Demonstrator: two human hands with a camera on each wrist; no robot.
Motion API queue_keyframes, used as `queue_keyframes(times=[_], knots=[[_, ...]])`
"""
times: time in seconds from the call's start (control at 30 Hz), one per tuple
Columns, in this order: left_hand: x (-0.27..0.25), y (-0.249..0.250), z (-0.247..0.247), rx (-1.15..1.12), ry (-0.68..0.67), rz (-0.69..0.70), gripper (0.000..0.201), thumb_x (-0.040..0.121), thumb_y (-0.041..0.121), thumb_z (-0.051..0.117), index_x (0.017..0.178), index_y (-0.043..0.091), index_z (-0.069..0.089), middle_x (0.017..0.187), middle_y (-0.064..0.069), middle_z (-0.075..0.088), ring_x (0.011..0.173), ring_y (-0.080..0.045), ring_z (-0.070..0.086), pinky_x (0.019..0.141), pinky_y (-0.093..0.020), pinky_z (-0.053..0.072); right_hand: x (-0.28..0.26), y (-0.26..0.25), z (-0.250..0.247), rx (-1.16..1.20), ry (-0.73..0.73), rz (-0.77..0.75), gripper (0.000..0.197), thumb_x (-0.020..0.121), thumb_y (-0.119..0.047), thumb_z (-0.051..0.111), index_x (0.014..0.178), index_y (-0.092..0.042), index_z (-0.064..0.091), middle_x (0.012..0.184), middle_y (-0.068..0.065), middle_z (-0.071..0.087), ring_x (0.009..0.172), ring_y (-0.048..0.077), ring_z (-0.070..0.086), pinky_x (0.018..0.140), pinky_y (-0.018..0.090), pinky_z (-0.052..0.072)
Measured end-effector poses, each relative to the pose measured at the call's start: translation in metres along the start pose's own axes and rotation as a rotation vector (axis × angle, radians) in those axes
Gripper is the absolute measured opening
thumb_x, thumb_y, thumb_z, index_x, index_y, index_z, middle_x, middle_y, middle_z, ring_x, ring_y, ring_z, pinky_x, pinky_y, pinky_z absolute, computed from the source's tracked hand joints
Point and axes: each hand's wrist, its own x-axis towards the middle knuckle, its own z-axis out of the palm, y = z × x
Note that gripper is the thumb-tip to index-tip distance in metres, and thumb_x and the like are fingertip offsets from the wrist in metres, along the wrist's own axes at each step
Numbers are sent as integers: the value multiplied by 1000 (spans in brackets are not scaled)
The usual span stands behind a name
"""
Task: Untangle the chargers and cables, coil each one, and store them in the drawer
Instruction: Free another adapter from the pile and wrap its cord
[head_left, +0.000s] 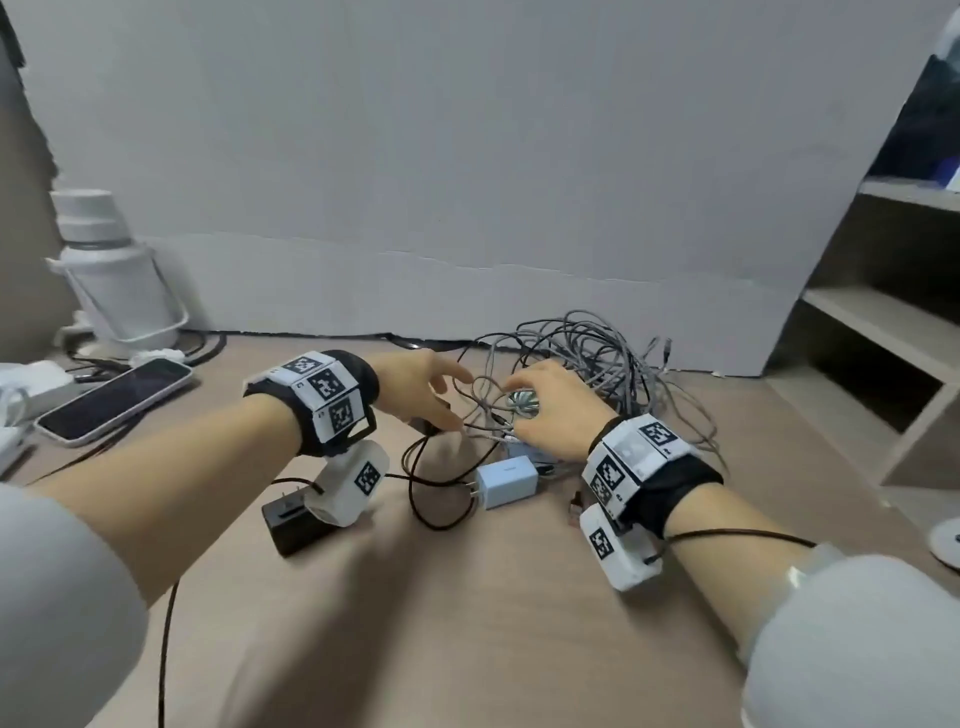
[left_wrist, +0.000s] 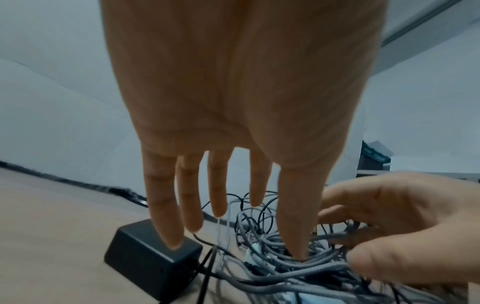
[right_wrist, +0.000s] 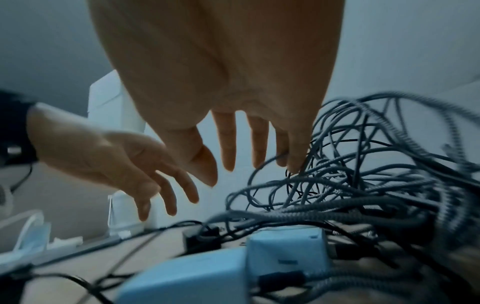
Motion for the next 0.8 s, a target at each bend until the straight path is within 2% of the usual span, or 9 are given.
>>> queue_keyframes(times=[0.1,0.2,0.27,0.3,0.37,0.47,0.57,0.7,0.8], knots=[[30,-5,7,-14,-75,15,87,77,40,85,150,37,39,139,5,47,108,-15,64,78,-30,62,33,13,12,-208,-228,30,83,81,-27,68,155,-32,31,161,6,25,147,33,18,119,52,28],[56,6,13,219,-135,74,86,76,42,84,149,39,38,135,12,48,105,-12,58,83,-29,56,57,31,14,-319,-308,97,102,78,-34,74,160,-29,13,160,8,26,143,36,26,113,51,36],[70,13,21,365,-181,116,81,78,33,81,148,30,42,136,4,55,113,-19,57,92,-31,51,68,38,17,-386,-338,143,109,75,-37,79,159,-29,9,158,10,23,138,40,35,108,52,43],[76,15,25,384,-216,120,80,78,27,80,148,28,41,138,0,56,114,-20,57,94,-31,49,73,39,18,-401,-347,162,109,74,-39,81,158,-30,11,156,12,21,133,42,42,104,52,47],[87,18,28,395,-267,122,80,80,21,79,149,27,40,137,-1,56,105,-18,56,81,-25,48,82,40,19,-421,-355,175,105,73,-39,83,155,-29,18,151,13,22,121,43,52,96,50,52],[97,23,25,437,-302,117,74,79,25,82,143,25,45,125,2,54,89,-14,52,59,-21,42,92,41,15,-409,-381,138,106,66,-35,88,151,-22,26,143,13,42,116,37,58,94,45,54],[103,20,19,424,-323,121,59,78,31,82,130,28,54,101,8,53,73,-7,50,57,-24,40,96,43,9,-332,-427,137,101,65,-30,91,145,-20,30,121,7,62,104,28,63,88,39,55],[105,18,-9,224,-168,206,13,84,24,74,83,30,62,78,3,63,65,-13,57,60,-23,46,90,41,-16,-199,-345,99,78,66,-34,92,129,-21,47,114,-4,60,97,19,58,78,29,44],[99,26,-39,-120,-93,266,13,92,21,71,81,22,66,75,0,61,65,-11,61,66,-26,57,88,31,-49,-98,-229,63,66,67,-46,90,118,-17,59,105,-2,66,92,20,62,77,33,50]])
